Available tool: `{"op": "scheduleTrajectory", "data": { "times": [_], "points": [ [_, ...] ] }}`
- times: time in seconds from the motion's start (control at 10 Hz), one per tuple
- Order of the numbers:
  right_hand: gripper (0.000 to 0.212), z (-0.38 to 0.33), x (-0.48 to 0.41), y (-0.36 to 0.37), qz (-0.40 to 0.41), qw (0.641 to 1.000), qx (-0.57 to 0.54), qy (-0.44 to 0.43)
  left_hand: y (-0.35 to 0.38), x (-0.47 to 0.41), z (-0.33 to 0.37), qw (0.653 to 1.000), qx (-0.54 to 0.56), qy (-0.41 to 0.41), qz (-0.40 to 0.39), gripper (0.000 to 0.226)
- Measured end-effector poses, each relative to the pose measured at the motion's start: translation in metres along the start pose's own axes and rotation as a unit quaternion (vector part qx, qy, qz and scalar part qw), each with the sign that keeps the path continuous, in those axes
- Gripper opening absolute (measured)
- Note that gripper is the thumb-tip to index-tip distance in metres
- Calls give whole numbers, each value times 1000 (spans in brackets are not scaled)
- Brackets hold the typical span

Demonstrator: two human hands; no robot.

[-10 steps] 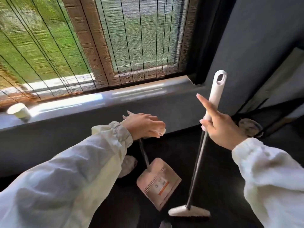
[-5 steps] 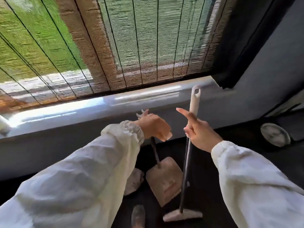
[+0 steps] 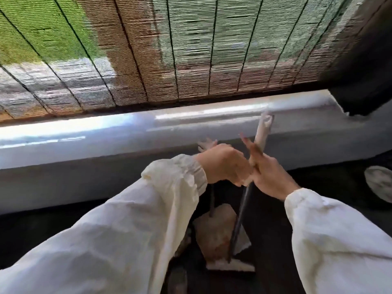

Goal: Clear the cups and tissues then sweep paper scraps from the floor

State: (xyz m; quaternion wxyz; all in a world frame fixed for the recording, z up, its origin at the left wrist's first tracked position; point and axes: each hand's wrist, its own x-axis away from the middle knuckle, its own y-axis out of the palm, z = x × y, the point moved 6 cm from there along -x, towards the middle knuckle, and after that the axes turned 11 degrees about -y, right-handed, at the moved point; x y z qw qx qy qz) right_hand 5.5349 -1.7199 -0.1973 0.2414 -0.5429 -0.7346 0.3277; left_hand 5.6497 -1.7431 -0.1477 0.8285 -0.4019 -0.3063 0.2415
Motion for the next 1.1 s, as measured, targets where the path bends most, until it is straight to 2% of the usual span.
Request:
{"op": "scheduleTrajectory", "data": {
  "times": [0.1, 0.2, 0.3, 0.5, 0.6, 0.8, 0.9, 1.0, 1.1],
  "points": [
    [98, 5, -9, 0, -9, 999, 32, -22, -4, -2, -9, 1000, 13, 15, 23, 32],
    [102, 12, -19, -2, 36, 997, 57, -25, -5, -5, -18, 998, 34, 24, 54, 37],
    [95, 23, -27, -4, 66, 997, 42, 8, -4, -7, -22, 996, 48, 27, 64, 44],
    [109, 33, -34, -7, 94, 993, 3, 76, -10, -16, -21, 989, 127, 37, 64, 35],
    [115, 42, -38, -10, 86, 990, -18, 111, -14, -24, -13, 989, 126, 47, 55, 36],
    [89, 54, -34, -11, 59, 985, -29, 162, -6, -23, -21, 996, 37, 31, 78, 46],
    [83, 57, -24, -14, 50, 980, -29, 191, -4, -19, -27, 995, -12, 28, 94, 50],
    [78, 50, -11, -27, 53, 978, -12, 200, -7, -13, -27, 994, -18, 17, 107, 53],
    [74, 40, 9, -62, 89, 971, 22, 219, -16, -6, -32, 994, -41, -21, 100, 55]
  ]
}}
